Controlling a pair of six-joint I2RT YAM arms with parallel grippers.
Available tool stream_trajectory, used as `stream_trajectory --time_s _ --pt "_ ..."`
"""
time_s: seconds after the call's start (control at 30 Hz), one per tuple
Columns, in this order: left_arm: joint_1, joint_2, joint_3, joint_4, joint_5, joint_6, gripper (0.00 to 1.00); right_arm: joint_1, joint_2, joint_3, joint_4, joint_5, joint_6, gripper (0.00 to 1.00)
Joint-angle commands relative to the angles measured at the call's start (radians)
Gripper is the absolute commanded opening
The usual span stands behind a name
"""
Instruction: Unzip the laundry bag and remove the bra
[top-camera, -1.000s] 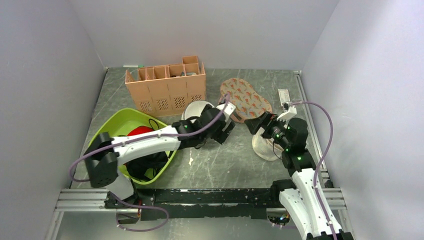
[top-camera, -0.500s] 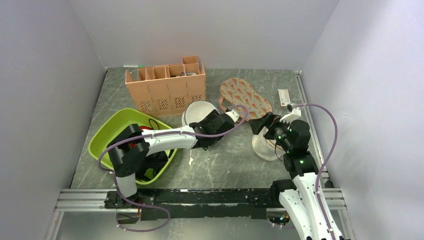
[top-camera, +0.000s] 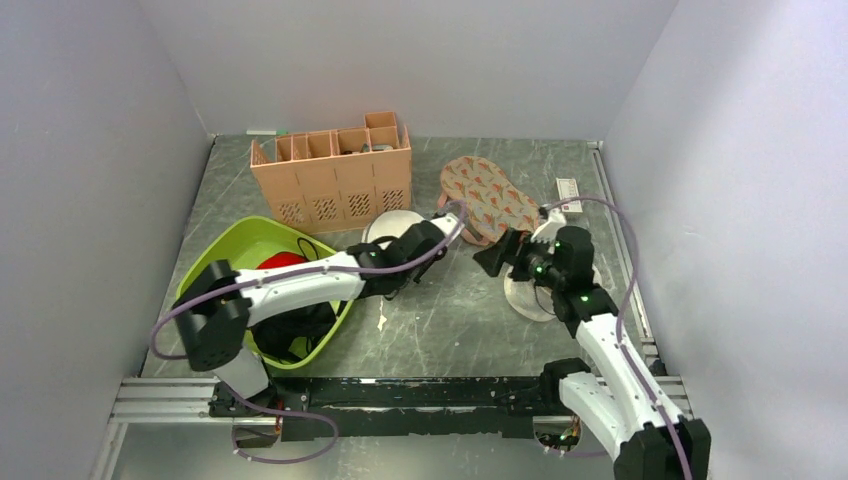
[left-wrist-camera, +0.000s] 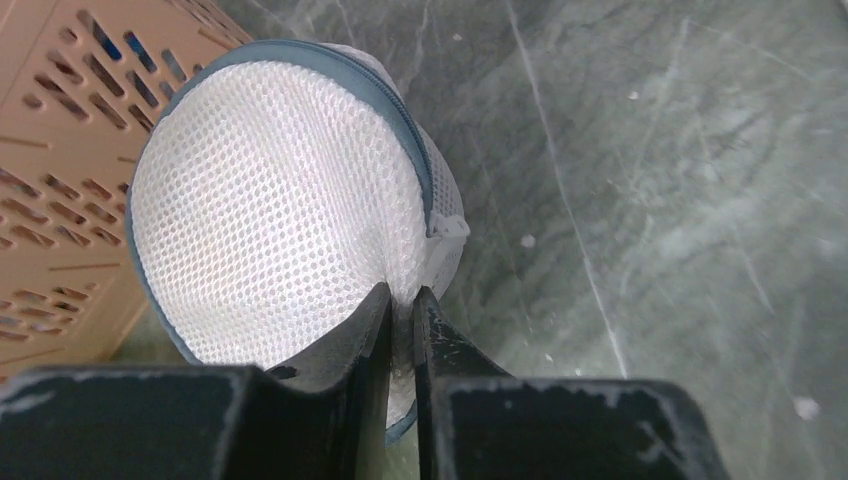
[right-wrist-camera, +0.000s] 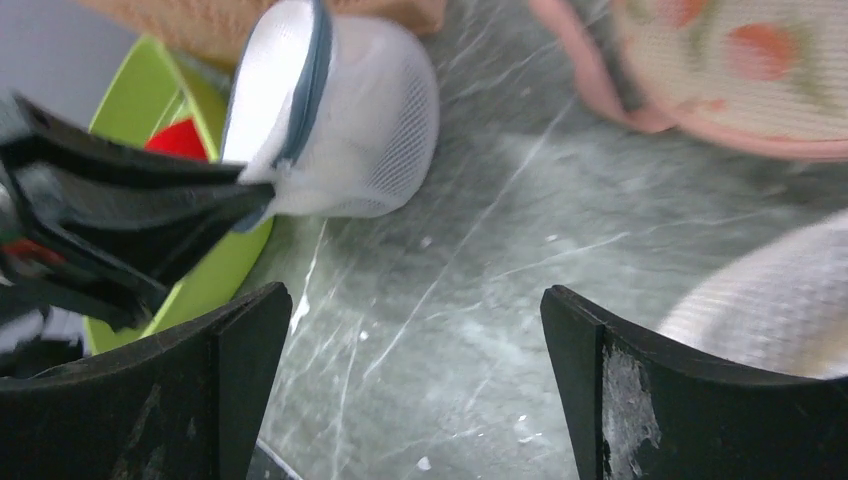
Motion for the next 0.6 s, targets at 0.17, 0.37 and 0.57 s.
stream_trajectory --time_s 0.17,0.37,0.57 --pt "0.060 -0.138 -0.059 -0.121 0.413 -0.166 0.12 0.384 0.151 -0.021 0.211 0.133 -0.001 0.77" --pt "0.077 -0.131 -0.001 -0.227 0.499 -0.175 0.09 0.521 0.259 0.035 0.194 0.285 -0.050 0.53" --pt "0.100 -0.131 -0.030 -0.196 0.575 -0.172 0.07 0.577 0.282 0.018 0.275 0.317 -0.052 0.42"
